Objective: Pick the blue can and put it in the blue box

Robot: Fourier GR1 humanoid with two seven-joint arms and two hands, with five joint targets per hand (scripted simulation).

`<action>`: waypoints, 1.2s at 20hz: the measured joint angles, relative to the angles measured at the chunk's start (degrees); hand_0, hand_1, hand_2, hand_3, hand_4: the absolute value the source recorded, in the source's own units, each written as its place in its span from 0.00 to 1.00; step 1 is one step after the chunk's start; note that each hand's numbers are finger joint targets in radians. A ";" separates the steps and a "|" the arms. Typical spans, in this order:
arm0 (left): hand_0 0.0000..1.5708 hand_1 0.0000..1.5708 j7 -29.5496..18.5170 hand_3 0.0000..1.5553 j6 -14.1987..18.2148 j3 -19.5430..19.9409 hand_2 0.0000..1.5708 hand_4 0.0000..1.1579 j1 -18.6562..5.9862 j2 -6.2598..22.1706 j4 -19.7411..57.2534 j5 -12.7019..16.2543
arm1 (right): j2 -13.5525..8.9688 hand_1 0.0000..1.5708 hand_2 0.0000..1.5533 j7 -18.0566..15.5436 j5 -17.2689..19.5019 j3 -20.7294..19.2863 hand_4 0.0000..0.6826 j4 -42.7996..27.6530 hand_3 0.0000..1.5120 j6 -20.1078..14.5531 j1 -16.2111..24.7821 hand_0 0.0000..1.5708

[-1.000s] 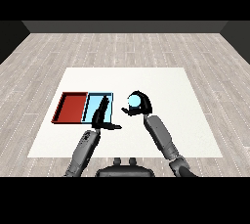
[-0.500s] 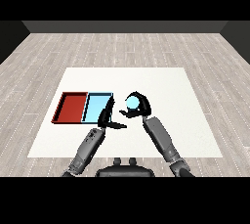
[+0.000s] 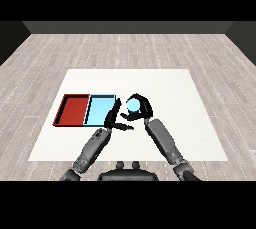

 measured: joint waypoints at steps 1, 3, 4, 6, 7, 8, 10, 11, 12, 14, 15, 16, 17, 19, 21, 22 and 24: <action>0.00 0.00 0.03 0.00 1.10 -1.28 0.00 0.00 -0.91 0.00 0.56 0.97 | 0.00 0.89 0.93 -0.02 -0.37 0.89 0.99 0.08 0.93 -0.61 -0.28 0.89; 0.00 0.00 -1.03 0.00 1.41 -1.78 0.00 0.00 -1.59 0.00 2.07 1.86 | 0.01 0.89 0.93 -0.37 -0.58 2.16 0.97 -0.21 0.93 -0.98 0.06 0.89; 0.00 0.00 -1.28 0.00 2.09 -2.28 0.00 0.00 -2.94 0.00 3.33 3.01 | 0.01 0.89 0.92 -0.06 -0.44 1.94 0.96 -0.62 0.93 -0.61 0.12 0.89; 0.00 0.00 -1.51 0.00 2.25 -3.23 0.00 0.00 -3.31 0.00 3.62 4.23 | 0.01 0.89 0.92 -0.12 -0.06 2.42 0.96 -0.76 0.92 -0.67 0.16 0.89; 0.00 0.00 -0.71 0.00 2.00 -2.76 0.00 0.00 -3.41 0.00 3.03 3.81 | 0.01 0.89 0.92 -0.83 -0.33 2.77 0.95 0.53 0.92 -0.95 -0.44 0.89; 0.00 0.00 -0.75 0.00 2.44 -3.39 0.00 0.00 -3.65 0.00 3.17 4.27 | 0.01 0.89 0.92 -1.70 -0.91 3.59 0.95 1.30 0.92 -1.62 -0.75 0.89; 0.00 0.00 -1.79 0.00 1.33 -2.98 0.00 0.00 -3.60 0.00 4.18 4.24 | -0.21 0.90 0.92 -1.82 -1.36 4.16 0.96 1.46 0.92 -1.80 -1.39 0.90; 0.00 0.00 -1.30 0.00 1.56 -3.07 0.00 0.00 -4.16 0.00 4.11 4.53 | -0.16 0.90 0.92 -1.86 -1.22 4.44 0.95 1.66 0.92 -1.99 -1.38 0.90; 0.00 0.00 -1.49 0.00 3.11 -4.71 0.00 0.00 -4.71 0.00 4.27 5.66 | -0.12 0.91 0.92 -1.50 -1.05 5.05 0.92 0.50 0.92 -2.30 -0.52 0.91; 0.00 0.00 -1.65 0.00 4.21 -5.60 0.00 0.00 -4.05 0.00 3.47 5.58 | -0.07 0.91 0.92 -1.23 -1.07 5.68 0.90 0.20 0.92 -2.26 -0.43 0.91; 0.00 0.00 -1.63 0.00 4.06 -5.74 0.00 0.00 -3.14 0.00 2.84 5.01 | -0.06 0.90 0.93 -0.81 -1.44 5.60 0.90 0.37 0.93 -2.09 -0.95 0.90; 0.00 0.00 -2.48 0.00 3.80 -5.89 0.00 0.00 -3.54 0.00 4.01 5.53 | -0.04 0.90 0.93 -0.47 -1.55 6.02 0.92 0.02 0.92 -2.16 -0.90 0.90; 0.00 0.00 -2.13 0.00 3.63 -5.73 0.00 0.00 -4.40 0.00 4.40 5.99 | -0.03 0.90 0.93 -0.22 -1.60 6.54 0.92 -0.05 0.92 -2.48 -0.97 0.90; 0.00 0.00 -2.71 0.00 3.03 -5.91 0.00 0.00 -5.13 0.00 5.21 6.67 | -0.02 0.89 0.93 -0.27 -1.42 7.75 0.91 0.00 0.92 -3.79 -1.61 0.89; 0.00 0.00 -2.74 0.00 2.71 -5.34 0.00 0.15 -5.54 0.00 4.90 6.17 | -0.01 0.84 0.92 0.48 -1.05 8.86 0.90 -0.66 0.92 -4.87 -1.73 0.84; 0.00 0.00 -3.61 0.00 2.19 -5.05 0.00 0.24 -5.55 0.00 5.71 5.99 | 0.00 0.80 0.91 0.53 -0.93 9.16 0.90 -1.14 0.92 -4.74 -1.17 0.80; 0.08 0.08 -2.69 0.00 5.45 -6.17 0.29 0.52 -5.47 0.77 4.95 2.82 | -0.03 0.89 0.93 0.22 -0.68 9.58 0.89 -1.20 0.92 -4.09 -0.78 0.89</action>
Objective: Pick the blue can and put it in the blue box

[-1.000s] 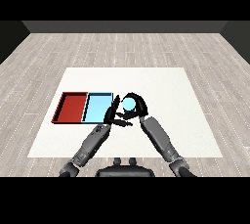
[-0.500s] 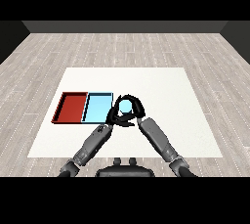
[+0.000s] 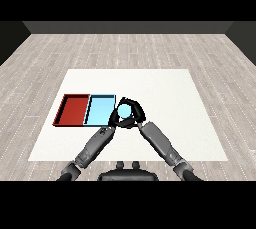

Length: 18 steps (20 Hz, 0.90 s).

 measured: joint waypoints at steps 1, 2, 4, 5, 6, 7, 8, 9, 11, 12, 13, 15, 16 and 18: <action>0.26 0.26 0.54 0.19 1.25 -0.37 0.36 0.49 -0.06 0.22 -0.02 -1.38 | 0.00 0.90 0.93 -0.22 -0.53 0.83 0.88 0.63 0.92 -0.29 -0.53 0.90; 0.29 0.29 1.63 0.26 2.36 -0.41 0.36 0.24 -0.76 0.44 0.13 -2.55 | 0.01 0.92 0.94 -0.54 -1.23 1.46 0.87 1.62 0.92 -0.86 -1.35 0.92; 0.20 0.20 2.18 0.11 4.38 -0.78 0.33 0.00 -0.83 0.58 0.01 -4.60 | -0.38 0.93 0.95 -0.67 -2.05 3.17 0.87 1.54 0.93 -2.18 -1.95 0.93; 0.25 0.25 1.51 0.06 5.10 -0.77 0.37 0.11 -1.36 0.67 0.74 -5.14 | -0.60 0.94 0.95 -0.49 -2.43 3.45 0.88 1.71 0.93 -2.53 -2.39 0.94; 0.29 0.29 1.89 0.00 5.87 -1.04 0.38 0.16 -1.53 1.00 1.05 -6.43 | -0.69 0.93 0.94 -1.11 -2.84 3.60 0.87 2.45 0.92 -2.31 -2.74 0.93; 0.13 0.13 2.68 0.00 6.85 -1.77 0.19 0.26 -2.01 1.71 1.19 -8.16 | -0.85 0.93 0.94 -1.11 -2.88 4.07 0.88 2.42 0.92 -2.70 -2.92 0.93; 0.00 0.00 3.81 0.00 7.91 -2.67 0.10 0.27 -1.79 2.53 0.44 -9.81 | -1.00 0.93 0.94 -0.99 -3.07 4.82 0.87 2.12 0.92 -3.41 -2.88 0.93; 0.00 0.00 4.26 0.00 8.74 -3.13 0.00 0.37 -1.95 3.08 0.52 -11.33 | -1.14 0.93 0.94 -1.25 -3.33 5.45 0.86 2.56 0.92 -4.03 -3.33 0.93; 0.29 0.29 3.06 0.22 9.41 -2.82 0.41 0.62 -0.42 2.65 -0.56 -9.24 | -1.29 0.93 0.94 -1.47 -3.55 6.65 0.88 1.95 0.92 -4.93 -2.99 0.93; 0.44 0.44 2.27 0.34 9.58 -2.51 0.51 0.62 -0.29 2.26 -0.36 -7.96 | -1.28 0.92 0.94 -2.04 -3.69 6.50 0.89 2.07 0.92 -4.49 -2.92 0.92; 0.65 0.65 1.53 0.58 9.88 -2.27 0.66 0.60 0.54 2.04 -0.85 -7.43 | -1.33 0.92 0.93 -2.48 -4.03 7.39 0.89 1.75 0.92 -5.11 -2.69 0.92; 0.52 0.52 1.25 0.46 10.81 -1.87 0.54 0.59 0.76 1.91 -1.40 -6.87 | -1.42 0.92 0.94 -2.07 -4.74 7.50 0.88 2.09 0.92 -4.72 -3.67 0.92; 0.49 0.49 1.45 0.44 10.96 -1.67 0.52 0.58 0.78 1.86 -1.55 -6.79 | -1.52 0.91 0.93 -1.61 -4.76 7.91 0.89 1.79 0.92 -5.35 -3.87 0.91; 0.41 0.41 2.09 0.33 11.38 -1.61 0.48 0.58 0.47 1.86 -1.37 -5.93 | -1.56 0.91 0.94 -2.36 -5.84 7.75 0.87 2.93 0.92 -4.96 -4.71 0.91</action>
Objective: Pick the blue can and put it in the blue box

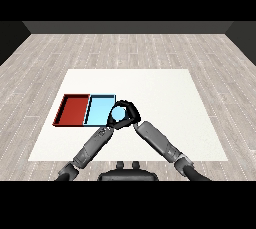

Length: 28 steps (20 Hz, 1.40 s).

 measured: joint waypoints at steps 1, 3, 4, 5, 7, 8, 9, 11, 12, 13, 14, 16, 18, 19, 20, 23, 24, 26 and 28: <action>0.37 0.37 0.25 0.32 0.11 0.01 0.45 0.57 0.49 -0.19 -0.73 0.06 | 0.04 0.92 0.94 -0.24 -0.16 -0.68 0.87 -0.09 0.92 0.95 0.33 0.92; 0.53 0.53 -0.56 0.47 0.21 -0.01 0.56 0.58 0.25 -0.24 -0.36 0.15 | -0.06 0.91 0.93 0.29 -0.48 0.06 0.86 -0.94 0.92 -0.26 0.60 0.91; 0.58 0.58 -0.87 0.53 0.25 -0.34 0.60 0.56 0.07 -0.27 0.14 1.20 | -0.05 0.92 0.94 -0.17 -0.66 -0.15 0.85 -0.53 0.92 0.00 0.70 0.92; 0.75 0.75 -1.18 0.66 -0.15 -0.12 0.75 0.54 0.65 -0.28 -0.80 2.02 | -0.05 0.91 0.94 0.82 -0.46 0.12 0.85 -1.42 0.92 -0.57 0.71 0.91; 0.94 0.94 -0.97 0.88 -1.89 0.51 0.93 0.52 0.95 -0.81 -0.55 3.47 | 0.23 0.89 0.93 1.67 0.22 -0.58 0.81 -2.19 0.92 -0.46 1.32 0.89; 0.91 0.91 -0.84 0.67 -2.43 1.14 0.86 0.57 0.78 -0.85 -0.07 4.02 | 0.24 0.84 0.91 1.72 -0.54 -0.21 0.75 -2.09 0.91 -0.92 0.80 0.84; 0.91 0.91 -0.15 0.64 -2.45 1.54 0.86 0.59 1.15 -0.87 -0.07 4.10 | 0.29 0.81 0.88 1.49 -1.64 -0.21 0.61 -2.04 0.88 -0.83 0.73 0.81; 1.00 1.00 -0.84 0.95 -1.96 0.71 0.98 0.66 0.82 -0.95 1.00 5.58 | 0.44 0.69 0.72 0.61 -3.56 -1.20 0.00 -1.50 0.53 0.86 1.21 0.69; 1.00 1.00 -0.63 0.93 -1.62 0.54 0.97 0.95 1.21 -0.99 0.90 5.48 | 0.51 0.34 0.35 0.22 -4.39 -1.21 0.00 -1.19 0.00 1.10 1.41 0.34; 1.00 1.00 -0.93 0.93 -2.02 0.68 0.97 0.95 1.11 -1.17 1.57 5.93 | 0.64 0.00 0.00 0.66 -4.39 -1.60 0.00 -1.23 0.00 1.63 1.66 0.00; 1.00 1.00 -1.28 0.93 -2.41 0.78 0.97 0.95 0.89 -1.40 2.14 6.39 | 0.79 0.00 0.00 1.05 -4.19 -1.99 0.00 -1.54 0.00 1.80 1.94 0.00; 1.00 1.00 -1.90 0.93 -3.02 0.89 0.97 0.95 0.50 -1.76 3.01 7.08 | 1.00 0.00 0.00 1.64 -3.81 -2.61 0.00 -2.07 0.00 2.07 2.40 0.00; 1.00 1.00 -1.93 0.93 -4.00 1.62 0.97 0.95 0.61 -1.88 3.08 6.95 | 1.16 0.00 0.00 2.07 -3.51 -3.02 0.00 -2.47 0.00 2.30 2.77 0.00; 1.00 1.00 -1.89 0.93 -3.74 1.29 0.97 0.97 0.62 -2.02 3.16 7.22 | 1.25 0.00 0.00 2.46 -2.91 -3.59 0.00 -3.31 0.00 2.74 3.42 0.00; 1.00 1.00 -2.40 0.95 -3.00 0.43 0.98 0.98 0.44 -2.15 3.57 7.88 | 1.34 0.00 0.00 2.50 -2.73 -4.26 0.00 -3.14 0.00 3.51 3.53 0.00; 1.00 1.00 -2.94 0.96 -3.16 0.72 0.99 0.98 -0.27 -2.21 4.82 7.87 | 1.37 0.00 0.00 1.37 -3.11 -3.96 0.00 -2.35 0.00 3.46 3.38 0.00; 1.00 1.00 -2.61 0.96 -2.16 -0.15 1.00 0.99 0.18 -2.22 4.02 7.69 | 1.38 0.00 0.00 2.05 -3.07 -4.12 0.00 -3.16 0.00 3.24 3.54 0.00; 1.00 1.00 -2.44 0.97 -2.48 0.45 1.00 0.98 -0.34 -2.06 4.70 7.73 | 1.25 0.00 0.00 3.36 -2.32 -4.73 0.00 -4.73 0.00 3.43 4.68 0.00; 1.00 1.00 -2.01 0.97 -2.80 1.10 1.00 0.98 0.26 -1.72 3.98 6.23 | 1.42 0.00 0.00 2.49 -3.28 -4.77 0.00 -4.08 0.00 3.62 4.82 0.00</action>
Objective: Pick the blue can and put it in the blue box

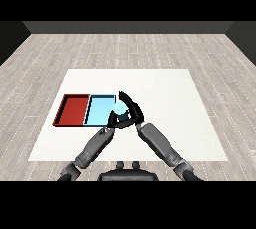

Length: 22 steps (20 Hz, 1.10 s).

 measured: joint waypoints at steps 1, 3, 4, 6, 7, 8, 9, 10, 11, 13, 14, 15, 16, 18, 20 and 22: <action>1.00 1.00 -0.05 0.97 0.20 0.02 1.00 0.98 -0.04 -0.15 0.21 -0.24 | -0.12 0.00 0.00 0.32 0.02 -0.86 0.00 -0.54 0.00 0.99 0.48 0.00; 1.00 1.00 -0.44 0.97 0.01 0.70 1.00 0.98 -0.13 -0.43 0.82 -1.03 | -0.68 0.00 0.00 -0.10 0.42 -2.33 0.00 -1.63 0.00 2.67 2.17 0.00; 1.00 1.00 -1.08 0.97 -0.72 1.77 1.00 0.98 -0.35 -0.45 1.59 -1.35 | -0.63 0.00 0.00 -0.05 0.95 -2.56 0.00 -2.69 0.00 2.94 3.14 0.00; 1.00 1.00 0.12 0.96 0.12 1.80 1.00 0.98 0.35 -0.57 0.27 -3.01 | -1.09 0.00 0.00 1.57 1.47 -3.83 0.00 -4.98 0.00 3.53 3.72 0.00; 1.00 1.00 0.45 0.97 -0.09 2.15 1.00 0.97 0.67 -0.30 -0.30 -3.60 | -1.43 0.00 0.00 2.49 1.50 -4.43 0.00 -6.74 0.00 3.80 4.42 0.00; 1.00 1.00 0.14 0.97 -0.90 2.90 1.00 0.97 0.89 -0.09 -0.06 -3.80 | -2.05 0.00 0.00 3.17 1.40 -5.08 0.00 -8.34 0.00 4.48 5.36 0.00; 1.00 1.00 0.12 0.97 -1.10 3.35 1.00 0.97 0.89 -0.24 0.09 -4.12 | -2.51 0.00 0.00 3.70 1.46 -5.70 0.00 -9.96 0.00 4.94 6.45 0.00; 1.00 1.00 0.44 0.96 -1.15 3.81 1.00 0.97 0.89 -0.22 -0.11 -4.69 | -2.97 0.00 0.00 4.45 1.50 -6.27 0.00 -11.65 0.00 5.15 7.52 0.00; 1.00 1.00 0.53 0.96 -1.35 3.98 1.00 0.97 1.55 -0.04 -0.59 -5.29 | -3.13 0.00 0.00 5.34 1.88 -6.60 0.00 -13.58 0.00 4.85 8.31 0.00; 1.00 1.00 0.89 0.96 -1.35 5.01 1.00 0.97 1.11 -0.09 0.00 -6.03 | -4.28 0.00 0.00 5.22 1.95 -8.03 0.00 -16.36 0.00 5.28 10.44 0.00; 1.00 1.00 1.19 0.96 -1.21 5.00 1.00 0.97 1.36 0.00 -0.23 -6.67 | -4.94 0.00 0.00 5.02 1.99 -8.45 0.00 -18.00 0.00 5.48 12.25 0.00; 1.00 1.00 1.83 0.96 -0.97 5.02 1.00 0.98 1.39 -0.11 -0.50 -7.32 | -5.27 0.00 0.00 5.29 2.18 -8.78 0.00 -20.06 0.00 5.23 13.60 0.00; 1.00 1.00 2.49 0.96 -0.77 5.12 1.00 0.97 1.45 0.16 -1.05 -7.72 | -6.28 0.00 0.00 4.24 1.09 -10.31 0.00 -20.72 0.00 6.58 14.93 0.00; 1.00 1.00 2.10 0.96 -1.69 6.41 1.00 0.98 1.21 0.98 -0.30 -7.83 | -7.52 0.00 0.00 4.21 -0.59 -12.95 0.00 -23.24 0.00 7.46 16.90 0.00; 1.00 1.00 2.41 0.96 -1.75 7.82 1.00 0.98 -0.29 1.18 1.44 -8.39 | -8.55 0.00 0.00 3.62 -1.31 -14.95 0.00 -25.31 0.00 8.16 19.07 0.00; 1.00 1.00 2.82 0.96 -2.14 9.02 1.00 0.98 -0.39 2.22 2.52 -8.64 | -9.83 0.00 0.00 3.65 -2.00 -16.65 0.00 -28.54 0.00 8.53 21.74 0.00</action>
